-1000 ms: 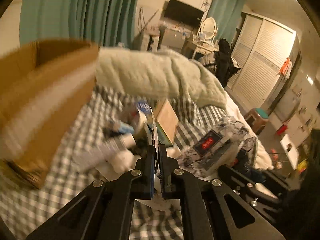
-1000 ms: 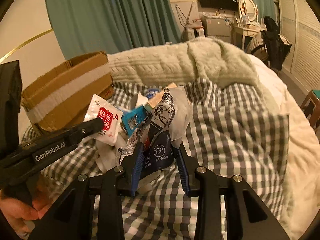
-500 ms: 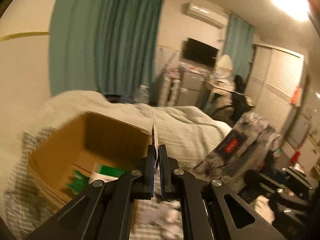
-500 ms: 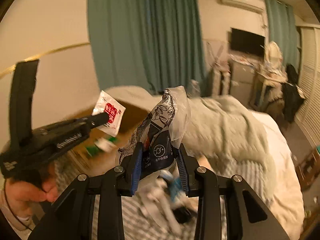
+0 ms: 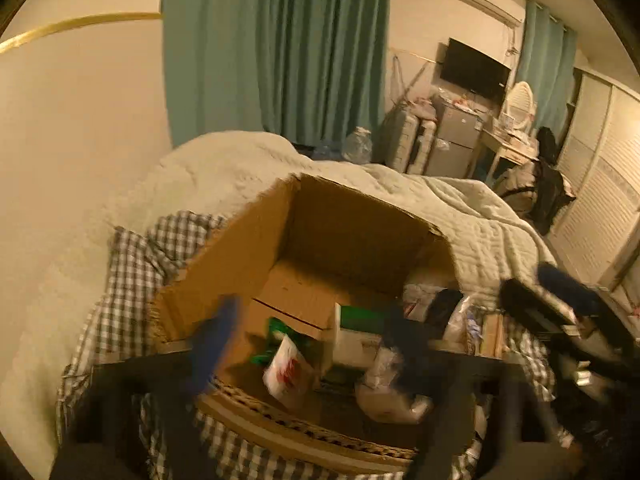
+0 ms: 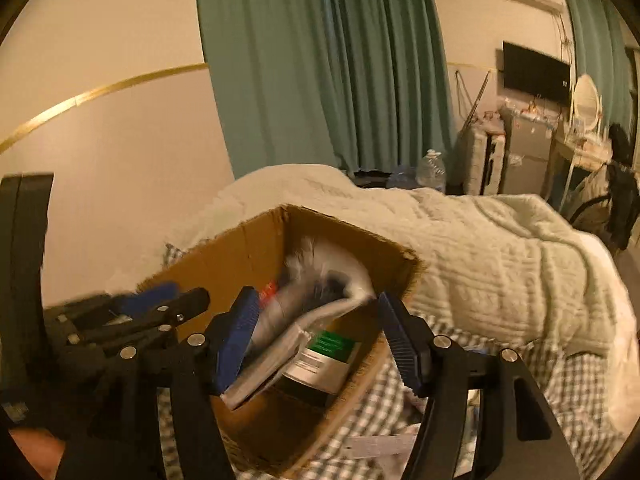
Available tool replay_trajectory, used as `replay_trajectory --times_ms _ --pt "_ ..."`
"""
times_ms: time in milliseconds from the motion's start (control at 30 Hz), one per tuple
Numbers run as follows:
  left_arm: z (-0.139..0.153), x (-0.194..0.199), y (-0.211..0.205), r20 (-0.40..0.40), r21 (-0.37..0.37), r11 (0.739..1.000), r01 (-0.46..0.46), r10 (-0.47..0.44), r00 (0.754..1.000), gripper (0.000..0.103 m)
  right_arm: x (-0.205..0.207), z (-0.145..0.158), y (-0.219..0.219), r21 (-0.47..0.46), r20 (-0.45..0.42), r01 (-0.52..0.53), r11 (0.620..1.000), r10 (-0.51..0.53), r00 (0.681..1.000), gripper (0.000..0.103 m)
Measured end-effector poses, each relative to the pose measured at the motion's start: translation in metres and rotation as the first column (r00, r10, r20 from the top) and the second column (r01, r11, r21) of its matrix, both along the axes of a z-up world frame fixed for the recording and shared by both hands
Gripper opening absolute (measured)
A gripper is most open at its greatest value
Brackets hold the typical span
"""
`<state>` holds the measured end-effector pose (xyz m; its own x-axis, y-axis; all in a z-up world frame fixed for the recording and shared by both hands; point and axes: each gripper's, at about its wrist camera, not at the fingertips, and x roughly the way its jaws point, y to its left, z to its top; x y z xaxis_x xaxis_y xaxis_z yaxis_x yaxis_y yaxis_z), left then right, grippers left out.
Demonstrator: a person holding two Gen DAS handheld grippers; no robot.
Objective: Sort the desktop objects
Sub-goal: 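Carry both held items over the cardboard box and release them inside, then grasp the black round object in the pile with the right tool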
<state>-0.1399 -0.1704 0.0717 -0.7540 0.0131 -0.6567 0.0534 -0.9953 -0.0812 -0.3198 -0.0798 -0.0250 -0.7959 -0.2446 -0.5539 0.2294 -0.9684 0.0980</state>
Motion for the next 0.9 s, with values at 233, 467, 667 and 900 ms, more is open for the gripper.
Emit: replay_trajectory --times_ms 233,467,667,900 --pt "0.023 0.042 0.033 -0.059 -0.047 0.998 0.048 -0.051 0.997 0.09 0.037 0.025 0.067 0.015 -0.007 0.064 0.998 -0.064 0.998 0.065" --pt "0.027 0.079 0.126 -0.077 -0.024 0.968 0.251 -0.252 0.965 0.103 0.092 0.042 0.146 0.081 -0.026 0.174 0.981 -0.172 0.985 0.075" --pt "-0.032 0.078 0.204 -0.025 -0.021 0.956 0.291 -0.292 0.956 0.103 0.122 -0.006 0.188 0.106 0.045 0.234 0.966 -0.24 0.97 0.079" --pt "-0.13 0.076 0.226 0.065 -0.176 0.939 0.297 -0.29 0.955 0.103 0.134 -0.107 0.201 0.061 0.117 0.268 0.962 -0.273 0.955 0.078"
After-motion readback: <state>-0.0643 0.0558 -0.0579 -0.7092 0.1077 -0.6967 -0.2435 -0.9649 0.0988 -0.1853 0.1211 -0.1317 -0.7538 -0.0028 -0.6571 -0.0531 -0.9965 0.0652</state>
